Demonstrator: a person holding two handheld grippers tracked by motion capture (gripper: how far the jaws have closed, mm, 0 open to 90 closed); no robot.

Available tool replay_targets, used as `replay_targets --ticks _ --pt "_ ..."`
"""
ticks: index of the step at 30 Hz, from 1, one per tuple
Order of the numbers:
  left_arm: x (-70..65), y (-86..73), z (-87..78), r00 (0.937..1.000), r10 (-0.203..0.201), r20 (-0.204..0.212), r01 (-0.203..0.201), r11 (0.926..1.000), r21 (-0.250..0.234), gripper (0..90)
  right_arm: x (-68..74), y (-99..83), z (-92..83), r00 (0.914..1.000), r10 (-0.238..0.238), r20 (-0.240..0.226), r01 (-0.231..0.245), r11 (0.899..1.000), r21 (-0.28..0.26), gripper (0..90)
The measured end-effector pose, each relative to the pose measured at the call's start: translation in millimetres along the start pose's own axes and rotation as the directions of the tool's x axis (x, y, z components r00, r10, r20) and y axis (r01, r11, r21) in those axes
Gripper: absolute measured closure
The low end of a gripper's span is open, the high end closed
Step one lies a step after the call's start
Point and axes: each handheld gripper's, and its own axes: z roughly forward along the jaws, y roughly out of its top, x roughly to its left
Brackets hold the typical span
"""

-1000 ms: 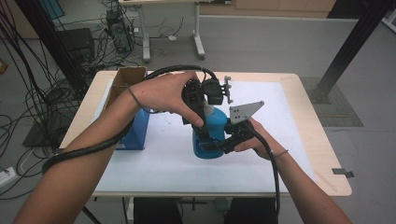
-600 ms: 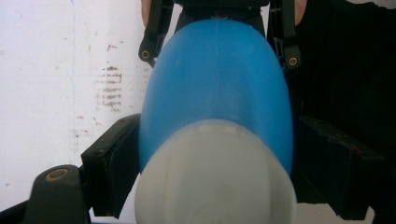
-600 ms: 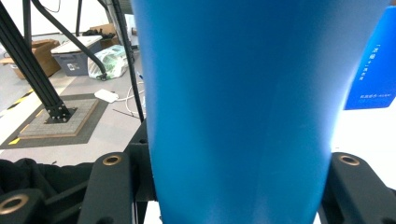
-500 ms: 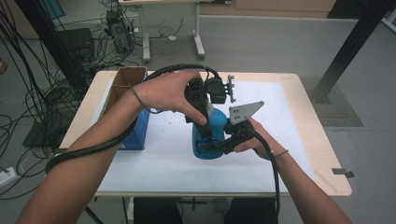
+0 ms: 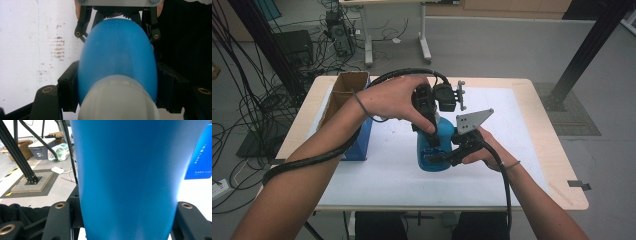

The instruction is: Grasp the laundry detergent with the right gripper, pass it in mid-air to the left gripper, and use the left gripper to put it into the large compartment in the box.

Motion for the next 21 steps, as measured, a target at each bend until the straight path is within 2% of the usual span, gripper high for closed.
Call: replay_targets --ticks 3,21 --pt "0.4 -0.1 -0.9 0.9999 0.001 -0.011 -0.001 1.0 0.002 36.6 0.3 0.0 0.2 1.0 0.0 0.0 0.0 1.0 0.0 42.7" --pt "-0.5 2.3 -1.4 0.9997 0.009 -0.022 -0.009 0.9999 0.007 37.5 0.5 -0.1 -1.0 1.0 -0.002 0.004 0.002 1.0 -0.002 42.7"
